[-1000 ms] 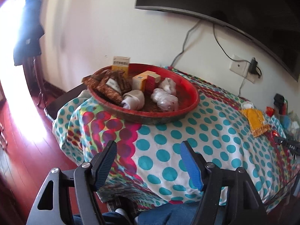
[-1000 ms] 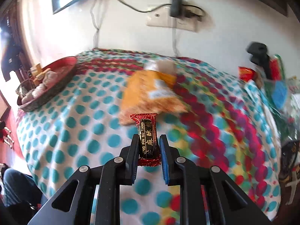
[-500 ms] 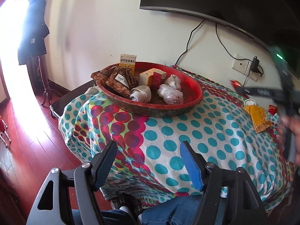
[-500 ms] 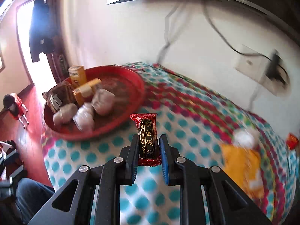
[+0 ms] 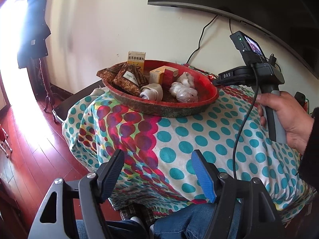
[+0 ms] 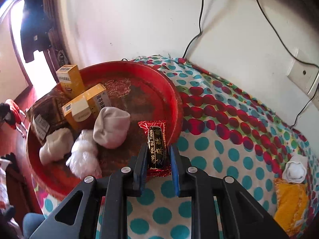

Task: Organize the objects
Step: 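Carry the chocolate bar into the red tray and open the right gripper, then grasp the white cloth bundle on the bed with the left gripper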

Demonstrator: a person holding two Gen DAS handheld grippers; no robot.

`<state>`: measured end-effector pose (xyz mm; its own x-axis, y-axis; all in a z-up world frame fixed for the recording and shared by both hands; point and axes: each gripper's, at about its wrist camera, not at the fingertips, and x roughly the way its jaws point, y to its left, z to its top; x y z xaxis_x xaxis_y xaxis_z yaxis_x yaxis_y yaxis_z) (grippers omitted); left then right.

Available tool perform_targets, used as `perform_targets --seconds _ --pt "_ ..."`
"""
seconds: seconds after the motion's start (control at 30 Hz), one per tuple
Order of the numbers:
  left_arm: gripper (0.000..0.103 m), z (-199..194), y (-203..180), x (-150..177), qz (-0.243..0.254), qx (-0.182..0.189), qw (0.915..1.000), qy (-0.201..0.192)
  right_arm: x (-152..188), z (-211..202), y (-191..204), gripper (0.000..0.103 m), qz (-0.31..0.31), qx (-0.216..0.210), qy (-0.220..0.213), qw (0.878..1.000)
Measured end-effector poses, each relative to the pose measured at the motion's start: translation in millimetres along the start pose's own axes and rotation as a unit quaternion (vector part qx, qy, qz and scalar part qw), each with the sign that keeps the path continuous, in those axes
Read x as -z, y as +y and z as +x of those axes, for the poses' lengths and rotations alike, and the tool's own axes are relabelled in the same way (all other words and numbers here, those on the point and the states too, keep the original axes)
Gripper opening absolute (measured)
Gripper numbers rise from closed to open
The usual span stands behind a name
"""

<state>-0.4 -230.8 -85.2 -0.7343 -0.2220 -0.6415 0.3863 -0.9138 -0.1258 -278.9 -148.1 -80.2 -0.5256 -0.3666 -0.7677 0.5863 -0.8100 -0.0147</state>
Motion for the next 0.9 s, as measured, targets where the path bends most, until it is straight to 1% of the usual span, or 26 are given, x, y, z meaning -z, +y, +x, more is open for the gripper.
perform_targets --seconds 0.23,0.33,0.4,0.43,0.5,0.53,0.63,0.7,0.8,0.9 --pt "0.072 6.2 4.8 1.4 -0.006 -0.002 0.9999 0.008 -8.0 20.0 18.9 0.02 -0.011 -0.002 0.006 1.0" --pt "0.072 9.0 4.8 2.3 -0.005 -0.003 0.9999 0.013 -10.0 26.9 23.4 0.022 -0.01 -0.008 0.01 1.0" --pt "0.072 9.8 4.3 2.6 -0.003 -0.003 0.9999 0.013 -10.4 27.6 25.4 0.041 -0.007 -0.021 0.01 1.0" --pt "0.072 10.6 3.7 2.8 0.0 -0.002 0.9999 0.014 -10.6 24.2 26.3 0.049 -0.011 -0.022 0.001 1.0" --pt "0.072 11.8 2.3 4.0 0.004 -0.002 0.9999 0.015 -10.7 13.2 27.1 0.049 -0.024 -0.004 -0.02 1.0" --pt "0.072 12.5 1.4 4.6 0.006 -0.001 0.9999 0.015 -10.9 4.5 24.7 0.049 -0.025 -0.006 -0.033 0.999" --pt "0.072 12.5 -1.7 5.7 0.014 -0.004 0.9998 0.013 -6.4 -26.6 0.1 0.05 -0.002 -0.01 -0.065 0.998" --pt "0.072 11.0 -4.1 5.5 0.019 -0.002 0.9998 0.006 3.8 -41.7 -23.6 0.052 0.014 -0.006 -0.073 0.997" --pt "0.072 8.8 -9.9 6.7 0.03 -0.001 0.9996 -0.003 26.0 -57.4 -59.7 0.053 0.034 0.017 -0.076 0.996" --pt "0.072 11.9 -19.4 10.9 0.047 0.004 0.9989 0.003 57.8 -69.6 -98.1 0.056 0.053 0.036 -0.063 0.996"
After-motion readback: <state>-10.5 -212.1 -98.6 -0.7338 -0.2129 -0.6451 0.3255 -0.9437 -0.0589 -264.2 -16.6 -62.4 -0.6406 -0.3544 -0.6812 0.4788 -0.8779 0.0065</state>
